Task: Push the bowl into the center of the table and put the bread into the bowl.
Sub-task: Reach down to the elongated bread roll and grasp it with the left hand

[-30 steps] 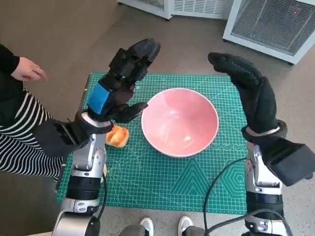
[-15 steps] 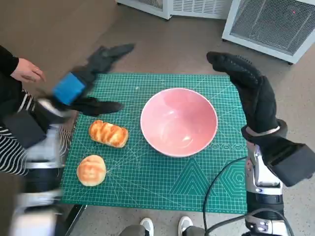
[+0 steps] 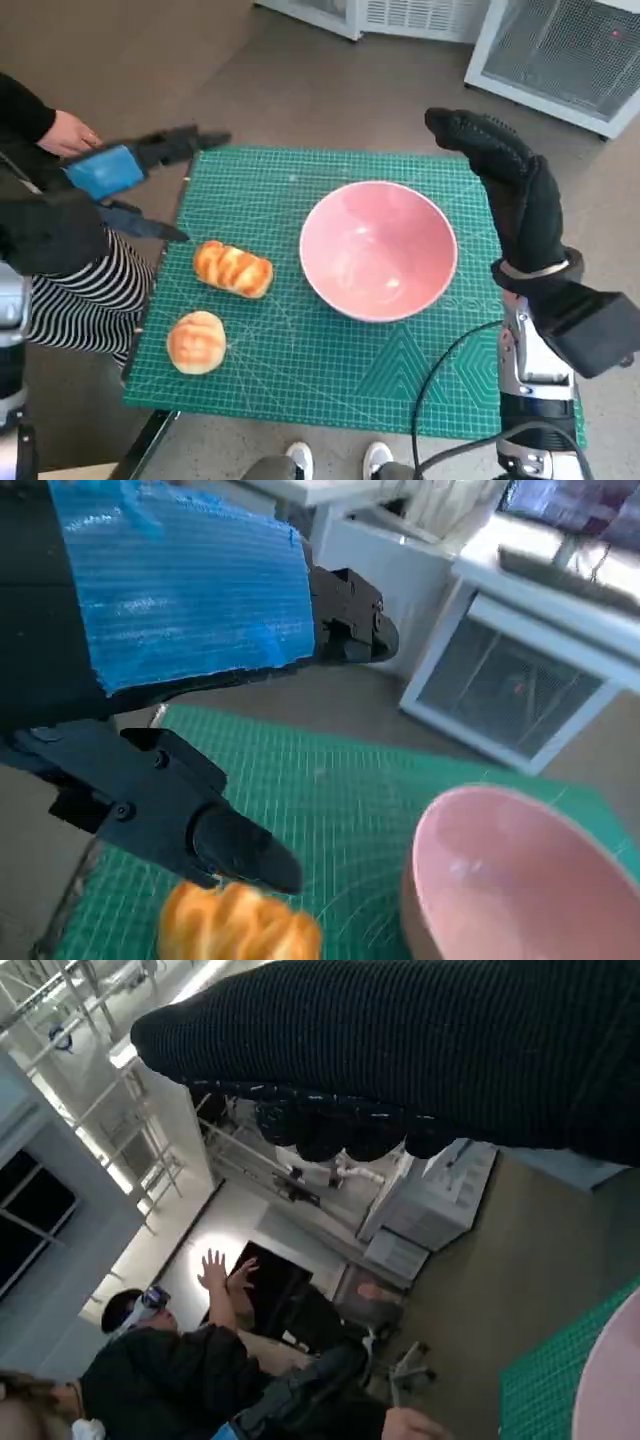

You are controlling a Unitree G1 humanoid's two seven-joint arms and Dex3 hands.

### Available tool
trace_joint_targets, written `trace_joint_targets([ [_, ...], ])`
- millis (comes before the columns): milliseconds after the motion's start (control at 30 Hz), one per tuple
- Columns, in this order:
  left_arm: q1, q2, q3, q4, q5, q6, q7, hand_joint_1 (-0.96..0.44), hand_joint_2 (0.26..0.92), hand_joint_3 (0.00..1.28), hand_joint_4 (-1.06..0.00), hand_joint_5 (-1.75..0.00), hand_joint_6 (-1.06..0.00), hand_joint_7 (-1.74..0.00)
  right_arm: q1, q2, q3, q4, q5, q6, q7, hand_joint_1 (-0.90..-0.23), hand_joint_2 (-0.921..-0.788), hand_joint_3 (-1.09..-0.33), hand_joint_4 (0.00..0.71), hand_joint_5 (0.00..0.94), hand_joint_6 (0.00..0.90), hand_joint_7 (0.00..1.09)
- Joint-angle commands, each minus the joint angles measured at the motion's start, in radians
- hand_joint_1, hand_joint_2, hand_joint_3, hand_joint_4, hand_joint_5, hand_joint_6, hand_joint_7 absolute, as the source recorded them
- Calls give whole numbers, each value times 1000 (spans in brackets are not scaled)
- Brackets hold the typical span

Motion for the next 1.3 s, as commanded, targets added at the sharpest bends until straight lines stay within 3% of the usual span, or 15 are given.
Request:
trace_joint_targets([
  [33, 25, 13, -59, -35, 91, 23, 18, 94, 742, 22, -95, -5, -274, -32, 22, 5, 0, 13, 3, 13, -12, -759, -921, -689, 133, 5, -1, 543],
  [233, 28, -18, -120, 17, 181, 8, 61, 20, 737, 16, -100, -3, -283, -18, 21, 6, -1, 22, 10, 13, -11, -756, -921, -690, 132, 4, -1, 542],
  [533, 0, -94, -225, 142, 286, 9, 107, 17, 742, 13, -112, -4, -281, -6, 24, 3, -3, 25, 18, 13, -10, -755, -921, -687, 135, 4, -1, 545],
  [967, -101, -193, -354, 468, 391, -39, 124, -33, 746, 9, -141, -6, -282, -3, 36, 7, 0, 3, 20, 27, -14, -753, -921, -687, 135, 4, -1, 545],
  [1133, -126, -207, -384, 542, 421, -41, 121, -36, 755, 12, -190, -22, -331, -24, 43, 6, -1, -8, 21, 33, -13, -749, -921, -689, 134, 2, -1, 543],
  [1300, -137, -219, -404, 584, 441, -32, 118, -38, 779, 19, -311, -43, -473, -71, 48, 3, -4, -10, 25, 34, -10, -746, -921, -685, 136, 3, -1, 546],
])
